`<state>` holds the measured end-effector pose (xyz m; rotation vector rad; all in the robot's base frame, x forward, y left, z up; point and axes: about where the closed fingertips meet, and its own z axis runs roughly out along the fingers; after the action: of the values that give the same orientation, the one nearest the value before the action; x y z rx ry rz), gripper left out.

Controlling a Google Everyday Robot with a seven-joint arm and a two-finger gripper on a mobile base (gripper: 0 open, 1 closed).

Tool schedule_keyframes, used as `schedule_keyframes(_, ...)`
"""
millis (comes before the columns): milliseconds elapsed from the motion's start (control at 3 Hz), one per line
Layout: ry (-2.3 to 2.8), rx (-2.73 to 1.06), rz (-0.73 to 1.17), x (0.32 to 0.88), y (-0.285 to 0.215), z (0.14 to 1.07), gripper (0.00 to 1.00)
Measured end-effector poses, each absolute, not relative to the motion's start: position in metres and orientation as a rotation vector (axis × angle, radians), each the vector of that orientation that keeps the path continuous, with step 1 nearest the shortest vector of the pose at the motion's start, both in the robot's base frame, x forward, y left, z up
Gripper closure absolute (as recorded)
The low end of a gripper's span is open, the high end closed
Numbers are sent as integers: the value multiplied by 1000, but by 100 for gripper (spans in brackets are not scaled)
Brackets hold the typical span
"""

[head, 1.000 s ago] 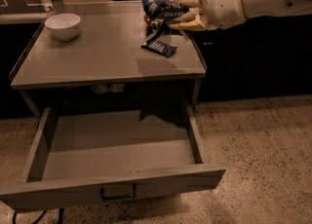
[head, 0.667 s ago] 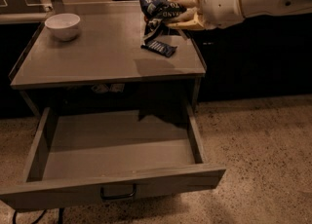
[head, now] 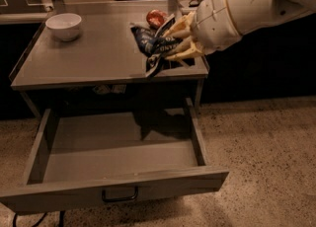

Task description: Place blue chip bag into top drawer

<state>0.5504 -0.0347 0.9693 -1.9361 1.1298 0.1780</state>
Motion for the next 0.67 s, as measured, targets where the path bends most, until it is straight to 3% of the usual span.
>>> schedule_keyframes(333,1195,-2083,281,493,-34,921,100)
schedule_keyframes(667,1213,-2121,322,481,-31,900,100)
